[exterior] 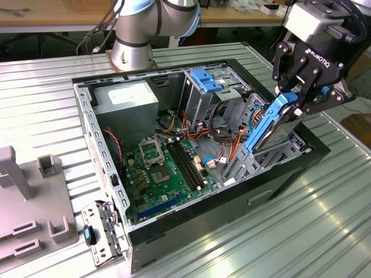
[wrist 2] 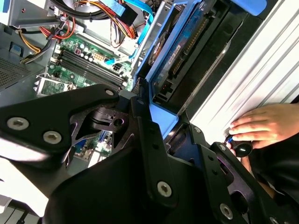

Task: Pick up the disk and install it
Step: 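Insert the disk into the insertion slot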

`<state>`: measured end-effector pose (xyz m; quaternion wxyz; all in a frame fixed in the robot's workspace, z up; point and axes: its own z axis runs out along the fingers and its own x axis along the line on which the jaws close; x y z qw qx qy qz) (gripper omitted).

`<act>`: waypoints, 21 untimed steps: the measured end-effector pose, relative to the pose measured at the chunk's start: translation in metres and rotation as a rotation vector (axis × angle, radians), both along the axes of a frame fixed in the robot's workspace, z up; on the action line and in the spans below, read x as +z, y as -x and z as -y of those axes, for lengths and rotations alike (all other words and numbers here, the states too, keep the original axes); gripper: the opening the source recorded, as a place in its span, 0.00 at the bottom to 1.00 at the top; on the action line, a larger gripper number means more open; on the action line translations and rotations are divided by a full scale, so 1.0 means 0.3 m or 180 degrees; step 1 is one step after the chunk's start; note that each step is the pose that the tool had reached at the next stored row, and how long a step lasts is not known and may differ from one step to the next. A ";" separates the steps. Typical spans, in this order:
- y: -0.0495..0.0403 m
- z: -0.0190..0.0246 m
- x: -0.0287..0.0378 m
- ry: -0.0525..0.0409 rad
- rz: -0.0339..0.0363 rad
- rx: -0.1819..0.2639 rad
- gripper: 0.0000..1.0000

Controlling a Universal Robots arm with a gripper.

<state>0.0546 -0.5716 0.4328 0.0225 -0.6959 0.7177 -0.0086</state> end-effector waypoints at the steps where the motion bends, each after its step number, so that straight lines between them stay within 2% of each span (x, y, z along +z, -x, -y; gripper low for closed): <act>1: 0.000 0.000 -0.001 0.0000 0.0000 0.0000 0.37; 16: 0.000 0.000 -0.031 0.0000 0.0000 0.0000 0.37; 21: 0.000 0.000 -0.048 0.0000 0.0000 0.0000 0.37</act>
